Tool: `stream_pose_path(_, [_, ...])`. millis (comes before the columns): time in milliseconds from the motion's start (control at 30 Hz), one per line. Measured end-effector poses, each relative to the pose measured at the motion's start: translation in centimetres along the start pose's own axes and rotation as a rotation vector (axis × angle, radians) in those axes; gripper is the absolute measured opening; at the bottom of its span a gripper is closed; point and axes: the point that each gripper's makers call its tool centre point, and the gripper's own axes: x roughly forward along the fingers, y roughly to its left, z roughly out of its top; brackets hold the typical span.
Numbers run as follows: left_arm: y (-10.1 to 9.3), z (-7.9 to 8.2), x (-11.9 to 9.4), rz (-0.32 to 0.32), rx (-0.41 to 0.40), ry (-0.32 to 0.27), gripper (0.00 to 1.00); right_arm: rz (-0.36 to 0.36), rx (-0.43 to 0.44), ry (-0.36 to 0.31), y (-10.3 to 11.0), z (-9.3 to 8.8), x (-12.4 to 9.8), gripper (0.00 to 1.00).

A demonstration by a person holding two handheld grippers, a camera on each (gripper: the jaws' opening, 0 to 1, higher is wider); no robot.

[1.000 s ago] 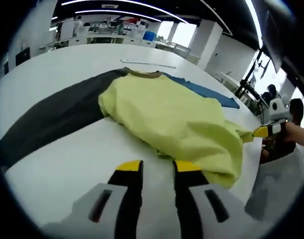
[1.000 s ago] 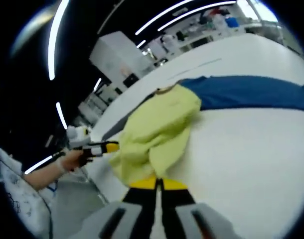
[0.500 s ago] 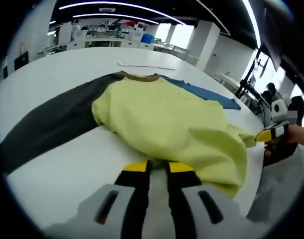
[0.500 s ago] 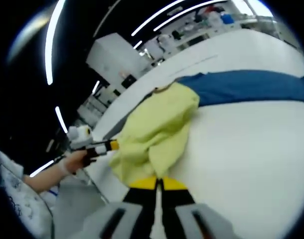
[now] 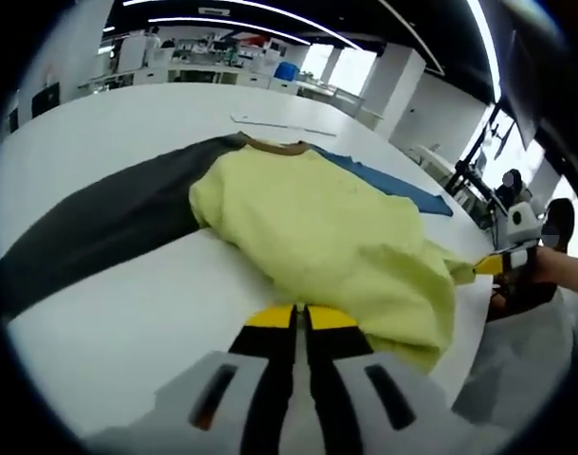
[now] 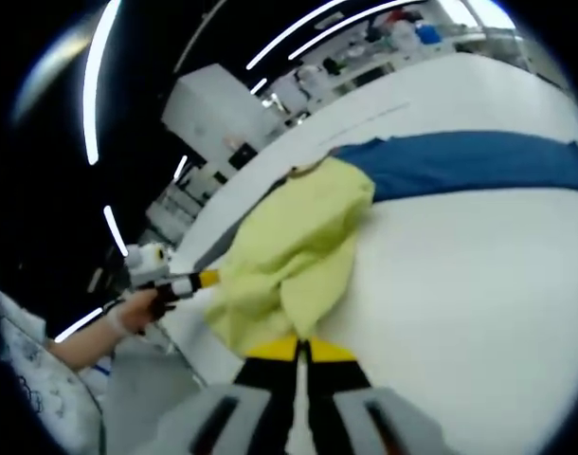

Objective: Fold the garment on the visible template until the final outline fits inside the template.

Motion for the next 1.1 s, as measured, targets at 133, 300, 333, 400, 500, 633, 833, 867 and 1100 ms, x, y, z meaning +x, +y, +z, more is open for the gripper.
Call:
stream_pose_path(133, [0.9, -0.5, -1.1, 0.009, -0.025, 0.004, 0.00, -0.004, -0.002, 0.004, -0.4, -0.1, -0.3, 0.00])
stream_pose_path(300, [1.4, -1.7, -2.8, 0.024, -0.038, 0.023, 0.00, -0.014, -0.003, 0.002, -0.8, -0.2, -0.9, 0.00])
stream_pose_path(333, [1.5, -1.8, -2.9, 0.024, -0.039, 0.024, 0.00, -0.016, -0.002, 0.001, -0.8, -0.3, -1.0, 0.00])
stream_pose_path(400, [1.5, -2.2, -3.6, 0.026, -0.053, 0.032, 0.00, -0.018, -0.002, 0.004, -0.9, -0.4, -1.2, 0.00])
stream_pose_path(500, [1.9, -3.0, -4.6, 0.024, -0.088, 0.049, 0.00, -0.021, -0.003, 0.005, -1.0, -0.6, -1.5, 0.00])
stream_pose_path(633, [1.6, -4.0, -5.6, 0.016, -0.148, 0.082, 0.00, -0.024, 0.004, 0.001, -1.1, -0.9, -1.9, 0.00])
stream_pose_path(833, [1.9, -4.9, -7.1, 0.016, -0.200, 0.110, 0.00, -0.028, 0.011, 0.001, -1.1, -1.4, -2.7, 0.00])
stream_pose_path(867, [2.2, -5.2, -7.4, 0.019, -0.205, 0.118, 0.00, -0.029, 0.010, 0.002, -1.2, -1.5, -2.8, 0.00])
stream_pose_path(1100, [2.1, -6.0, -9.0, 0.009, -0.263, 0.137, 0.00, -0.030, 0.023, 0.001, -1.4, -1.9, -3.4, 0.00])
